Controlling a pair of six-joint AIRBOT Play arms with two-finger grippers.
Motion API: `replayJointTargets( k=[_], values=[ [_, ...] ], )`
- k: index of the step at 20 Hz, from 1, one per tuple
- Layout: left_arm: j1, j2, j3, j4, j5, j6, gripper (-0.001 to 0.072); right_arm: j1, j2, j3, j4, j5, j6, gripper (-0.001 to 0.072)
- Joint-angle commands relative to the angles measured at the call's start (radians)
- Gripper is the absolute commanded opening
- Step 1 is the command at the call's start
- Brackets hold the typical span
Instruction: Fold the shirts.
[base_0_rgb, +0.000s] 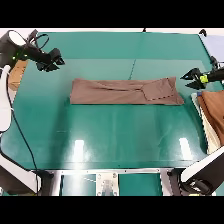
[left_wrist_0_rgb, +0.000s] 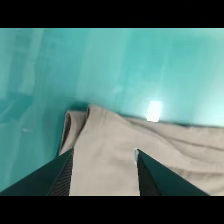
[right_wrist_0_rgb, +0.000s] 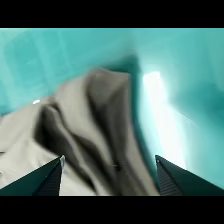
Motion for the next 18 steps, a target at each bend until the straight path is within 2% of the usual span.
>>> replayJointTargets(
  k=[1,5,9,14,15,16,17,18],
  values=[
    [0.008,0.000,0.008,-0.052,-0.019,0.004,0.0453,-0.008,-0.071,-0.009,0.083,0.027,-0.070,0.0693],
    [0.008,0.000,0.008,-0.138,0.001,0.019,0.0453,0.005,-0.142,-0.009,0.129,0.094,-0.118,0.0693],
    [0.008,0.000,0.008,-0.170,0.007,0.038,0.0453,0.005,-0.186,-0.009,0.279,0.185,-0.211,0.0693],
    [0.006,-0.001,0.008,-0.202,0.012,0.039,0.0452,0.021,-0.187,-0.009,0.240,0.167,-0.217,0.0690],
    [0.000,-0.001,0.008,-0.201,0.017,0.041,0.0411,0.030,-0.187,-0.009,0.231,0.151,-0.216,0.0670],
    [-0.013,-0.001,0.008,-0.201,0.018,0.067,0.0281,0.046,-0.187,-0.008,0.222,0.134,-0.216,0.0653],
    [-0.029,-0.001,0.008,-0.201,0.022,0.086,0.0275,0.061,-0.187,-0.006,0.208,0.121,-0.214,0.0464],
    [-0.053,-0.002,0.008,-0.201,0.031,0.095,0.0209,0.074,-0.187,0.004,0.174,0.112,-0.216,0.0255]
  ],
)
